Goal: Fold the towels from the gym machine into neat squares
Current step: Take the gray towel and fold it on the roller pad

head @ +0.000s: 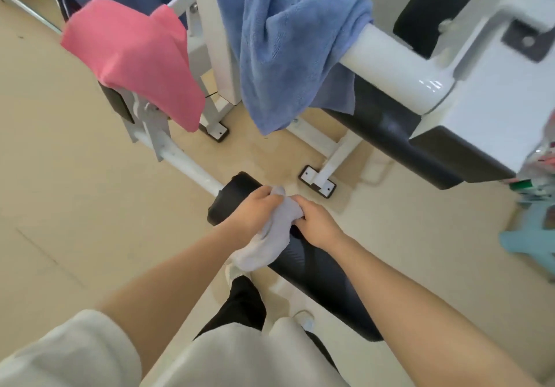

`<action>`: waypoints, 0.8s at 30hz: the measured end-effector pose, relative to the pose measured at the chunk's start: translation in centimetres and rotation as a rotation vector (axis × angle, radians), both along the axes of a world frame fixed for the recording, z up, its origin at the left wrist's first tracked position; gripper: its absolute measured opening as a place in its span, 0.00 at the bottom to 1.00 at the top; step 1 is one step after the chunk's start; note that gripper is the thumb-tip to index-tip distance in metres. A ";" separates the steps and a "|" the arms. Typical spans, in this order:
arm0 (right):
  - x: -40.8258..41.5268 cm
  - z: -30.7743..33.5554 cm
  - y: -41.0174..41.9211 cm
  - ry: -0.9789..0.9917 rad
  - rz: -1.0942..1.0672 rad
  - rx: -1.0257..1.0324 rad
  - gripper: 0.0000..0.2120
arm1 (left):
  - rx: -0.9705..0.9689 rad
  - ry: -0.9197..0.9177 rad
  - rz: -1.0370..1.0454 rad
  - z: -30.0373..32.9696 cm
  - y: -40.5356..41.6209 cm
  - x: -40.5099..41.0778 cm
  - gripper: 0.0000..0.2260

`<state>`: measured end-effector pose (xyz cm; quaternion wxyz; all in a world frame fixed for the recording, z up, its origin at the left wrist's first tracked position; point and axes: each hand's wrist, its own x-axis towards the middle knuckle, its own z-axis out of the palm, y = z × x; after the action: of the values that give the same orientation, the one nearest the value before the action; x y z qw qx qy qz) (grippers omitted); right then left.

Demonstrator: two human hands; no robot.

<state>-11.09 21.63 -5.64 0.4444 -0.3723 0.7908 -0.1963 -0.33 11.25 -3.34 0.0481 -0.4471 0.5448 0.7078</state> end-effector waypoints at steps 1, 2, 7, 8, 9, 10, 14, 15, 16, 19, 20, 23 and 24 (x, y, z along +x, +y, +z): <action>-0.3 0.7 0.5 -0.023 -0.074 -0.042 0.12 | 0.056 0.017 0.024 0.8 0.1 -0.5 0.07; -0.8 1.4 1.0 -0.023 -0.127 -0.081 0.12 | 0.120 0.037 0.045 1.5 0.2 -1.1 0.07; -2.7 5.0 4.9 0.025 -0.294 -0.224 0.07 | 0.432 0.054 -0.063 5.3 1.7 -3.9 0.11; -2.9 5.7 6.0 0.025 -0.327 -0.270 0.08 | 0.431 0.059 -0.132 6.1 2.4 -4.3 0.14; -3.0 6.3 7.0 0.032 -0.354 -0.303 0.08 | 0.434 0.077 -0.187 6.7 3.0 -4.7 0.16; -3.0 6.9 8.0 0.045 -0.364 -0.328 0.09 | 0.438 0.092 -0.231 7.2 3.6 -4.9 0.18; -3.3 7.8 11.9 0.061 -0.368 -0.233 0.14 | -0.128 -0.038 -0.239 6.9 5.7 -5.9 0.12; -3.3 7.9 12.8 0.021 -0.376 -0.202 0.14 | -0.402 -0.108 -0.181 6.5 6.2 -5.9 0.09; -3.3 8.0 13.7 -0.033 -0.399 -0.182 0.13 | -0.643 -0.135 -0.131 6.2 7.0 -5.7 0.10; -3.1 8.3 15.7 -0.151 -0.506 -0.185 0.12 | -0.888 0.103 -0.181 6.7 10.8 -4.8 0.10; -3.0 8.3 16.1 -0.175 -0.543 -0.208 0.12 | -0.852 0.183 -0.259 7.0 12.3 -4.5 0.09; -2.7 8.7 17.3 -0.278 -0.599 -0.282 0.09 | -0.796 0.281 -0.440 6.8 15.8 -3.5 0.13; -2.7 8.8 17.7 -0.311 -0.613 -0.295 0.09 | -0.786 0.294 -0.446 6.5 16.3 -3.3 0.14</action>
<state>-13.75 39.29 3.12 0.4215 -0.1438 0.7518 -0.4862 -3.63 27.55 3.15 -0.0517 -0.1987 0.8551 0.4762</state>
